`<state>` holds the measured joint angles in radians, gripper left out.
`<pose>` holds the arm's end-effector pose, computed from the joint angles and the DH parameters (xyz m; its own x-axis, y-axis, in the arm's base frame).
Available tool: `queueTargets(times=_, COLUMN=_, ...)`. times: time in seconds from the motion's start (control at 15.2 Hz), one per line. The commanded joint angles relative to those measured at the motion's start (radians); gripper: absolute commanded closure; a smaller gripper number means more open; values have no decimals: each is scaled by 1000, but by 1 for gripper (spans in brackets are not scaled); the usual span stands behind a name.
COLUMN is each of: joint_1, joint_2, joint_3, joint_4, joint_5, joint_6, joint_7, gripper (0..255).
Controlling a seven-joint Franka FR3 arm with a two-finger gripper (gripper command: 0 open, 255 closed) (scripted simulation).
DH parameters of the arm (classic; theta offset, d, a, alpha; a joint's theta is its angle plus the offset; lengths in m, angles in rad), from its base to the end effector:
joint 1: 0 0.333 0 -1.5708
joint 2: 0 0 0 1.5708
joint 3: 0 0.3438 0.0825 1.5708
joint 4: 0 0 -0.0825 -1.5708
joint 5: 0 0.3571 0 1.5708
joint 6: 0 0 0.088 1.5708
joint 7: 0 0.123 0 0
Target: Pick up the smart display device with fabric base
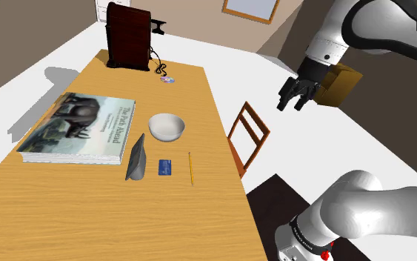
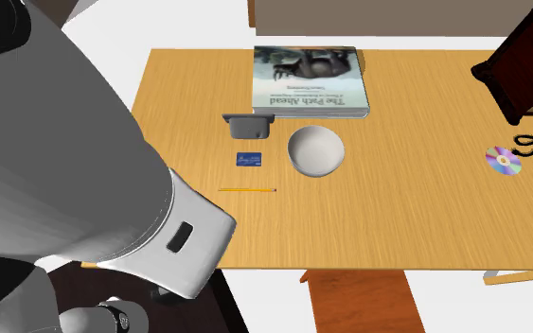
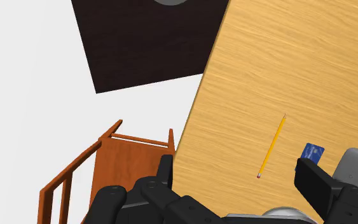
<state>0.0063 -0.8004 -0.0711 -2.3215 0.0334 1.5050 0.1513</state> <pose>0.2490 -0.0205 0.6070 0.9814 -0.1898 -0.0297 -0.1916 -0.9782 -0.0807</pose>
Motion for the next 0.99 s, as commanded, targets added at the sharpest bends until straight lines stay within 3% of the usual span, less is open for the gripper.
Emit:
queueTargets(times=0.0, joint_1=0, joint_2=0, joint_3=0, joint_4=0, joint_5=0, joint_6=0, joint_7=0, gripper=0)
queueTargets(times=0.46, joint_1=31, joint_2=97, joint_3=120, joint_4=-67, joint_5=96, joint_6=176, joint_7=154, gripper=0)
queueTargets(times=0.92, joint_1=60, joint_2=262, joint_3=237, joint_4=-65, joint_5=166, joint_6=359, joint_7=299, gripper=0)
